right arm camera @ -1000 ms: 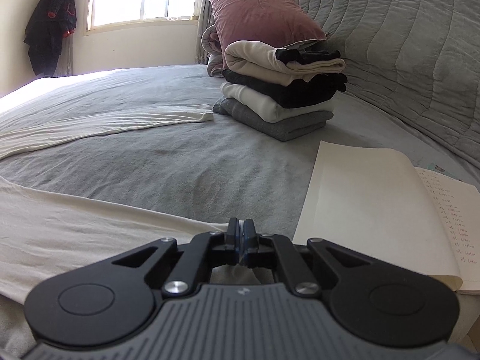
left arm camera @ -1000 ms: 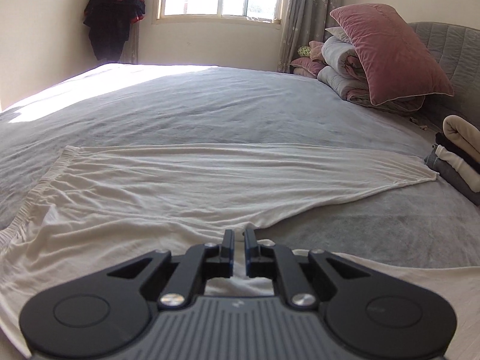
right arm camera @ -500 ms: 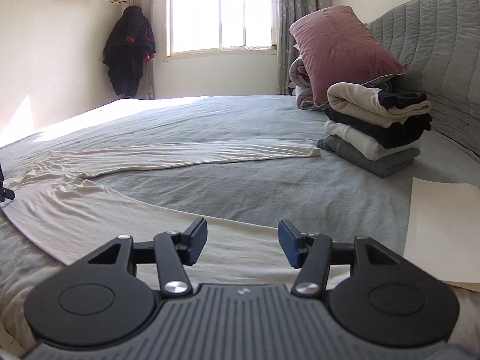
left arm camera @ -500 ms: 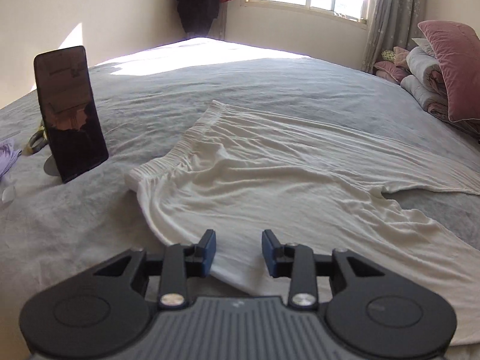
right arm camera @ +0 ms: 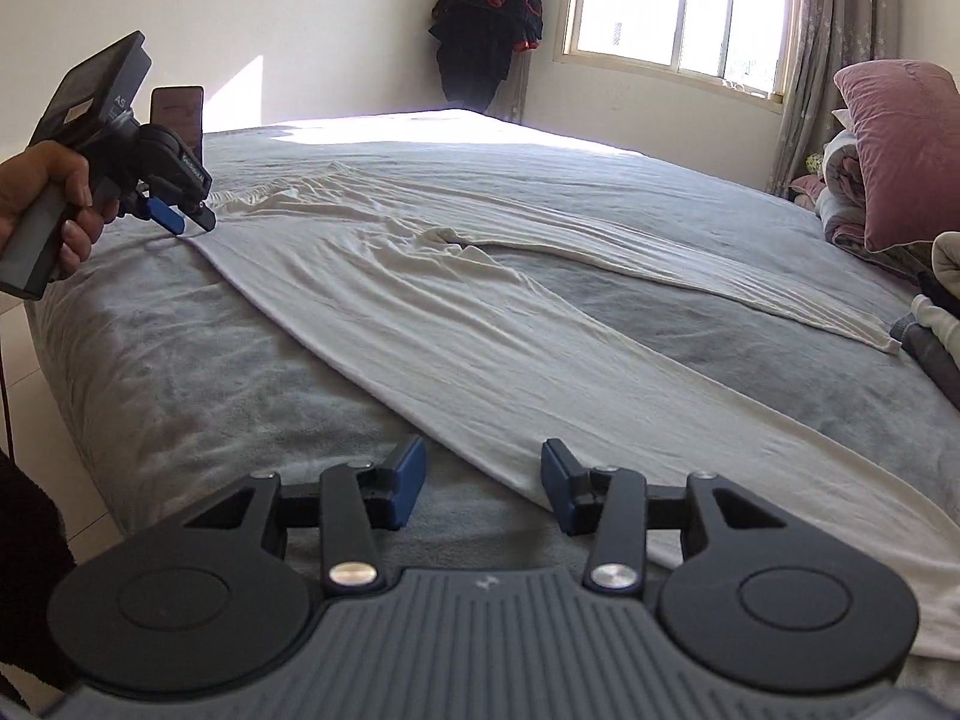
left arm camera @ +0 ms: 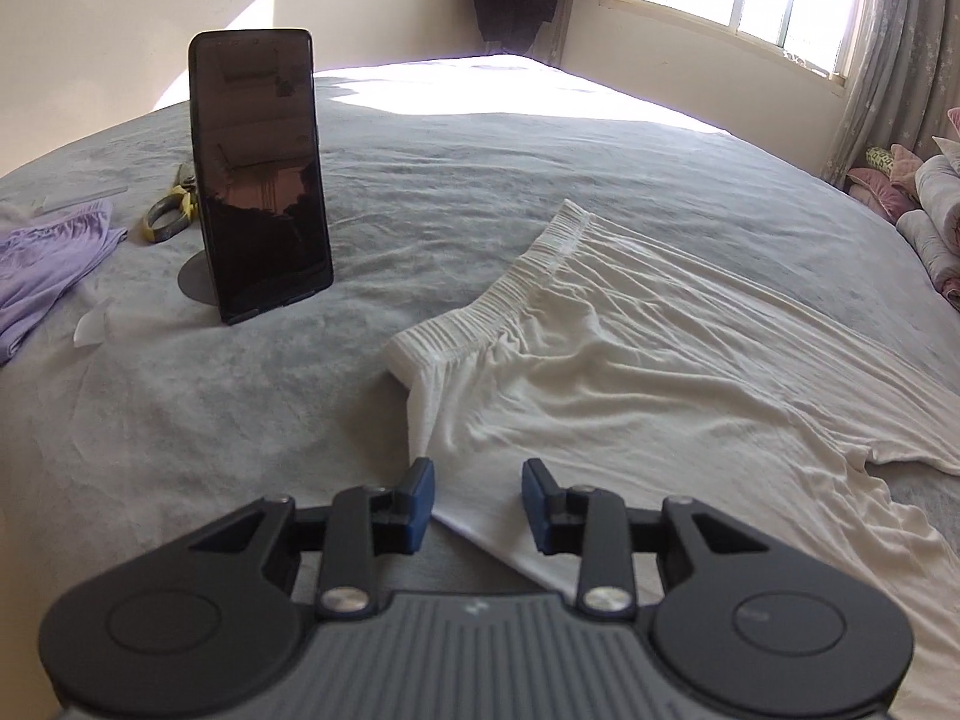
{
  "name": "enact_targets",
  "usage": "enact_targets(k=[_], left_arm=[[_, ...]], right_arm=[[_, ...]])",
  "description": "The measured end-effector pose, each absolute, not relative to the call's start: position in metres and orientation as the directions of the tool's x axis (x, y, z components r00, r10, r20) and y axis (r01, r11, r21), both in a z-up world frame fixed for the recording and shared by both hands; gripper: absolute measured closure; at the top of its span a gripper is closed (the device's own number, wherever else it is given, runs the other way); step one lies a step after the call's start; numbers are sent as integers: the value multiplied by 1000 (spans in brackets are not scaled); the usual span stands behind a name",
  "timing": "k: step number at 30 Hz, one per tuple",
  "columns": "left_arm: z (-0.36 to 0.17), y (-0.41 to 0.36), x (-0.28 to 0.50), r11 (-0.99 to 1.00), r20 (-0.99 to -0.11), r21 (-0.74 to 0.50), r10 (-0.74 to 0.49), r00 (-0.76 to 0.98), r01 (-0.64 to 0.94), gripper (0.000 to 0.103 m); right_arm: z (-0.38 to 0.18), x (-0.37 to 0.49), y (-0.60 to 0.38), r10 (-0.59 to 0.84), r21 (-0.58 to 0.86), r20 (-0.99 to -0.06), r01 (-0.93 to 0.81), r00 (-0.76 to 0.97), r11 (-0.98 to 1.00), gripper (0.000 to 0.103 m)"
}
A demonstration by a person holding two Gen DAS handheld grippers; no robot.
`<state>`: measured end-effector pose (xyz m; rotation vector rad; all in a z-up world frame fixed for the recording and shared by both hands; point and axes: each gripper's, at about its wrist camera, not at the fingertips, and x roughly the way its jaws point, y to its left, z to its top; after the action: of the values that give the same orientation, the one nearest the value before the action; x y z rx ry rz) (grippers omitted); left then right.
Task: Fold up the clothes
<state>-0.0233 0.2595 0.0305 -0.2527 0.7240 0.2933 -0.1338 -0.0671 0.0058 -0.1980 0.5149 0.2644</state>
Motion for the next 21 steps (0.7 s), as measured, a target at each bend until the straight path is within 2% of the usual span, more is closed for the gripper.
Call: enact_targets(k=[2,4,5,6,7,9,11,18,21], left_arm=[[30,262,-23,923,-683,-116,194,705,-366,70],[28,264,-22,920,-685,-98,214,696,-379,70],[27,265,-21,918,-687,-89,224,691,-386,70],[26,266,-20,916,-688,-80,235,687,-393,71],[25,265,-20,916,-684,-59,252,684,-396,74],[23,263,-19,916,-673,-19,285,682,-401,92],[22,264,-19,912,-666,-9,301,683,-411,102],[27,281,-19,898,-701,-92,249,669,-431,102],[26,276,-19,908,-705,-57,257,661,-414,98]], right_arm=[[3,-133,-64,186,-153,-510,-301,840,941,63],[1,-132,-62,185,-168,-517,-311,836,935,79],[1,-132,-62,182,-167,-520,-308,834,937,95],[1,-132,-62,179,-165,-523,-305,833,938,102],[1,-133,-62,175,-164,-526,-302,832,939,103],[2,-135,-63,179,-155,-527,-301,831,941,103],[4,-138,-65,183,-147,-528,-301,829,942,103],[14,-148,-68,205,-116,-522,-308,828,944,103],[4,-142,-69,204,-103,-550,-308,810,946,103]])
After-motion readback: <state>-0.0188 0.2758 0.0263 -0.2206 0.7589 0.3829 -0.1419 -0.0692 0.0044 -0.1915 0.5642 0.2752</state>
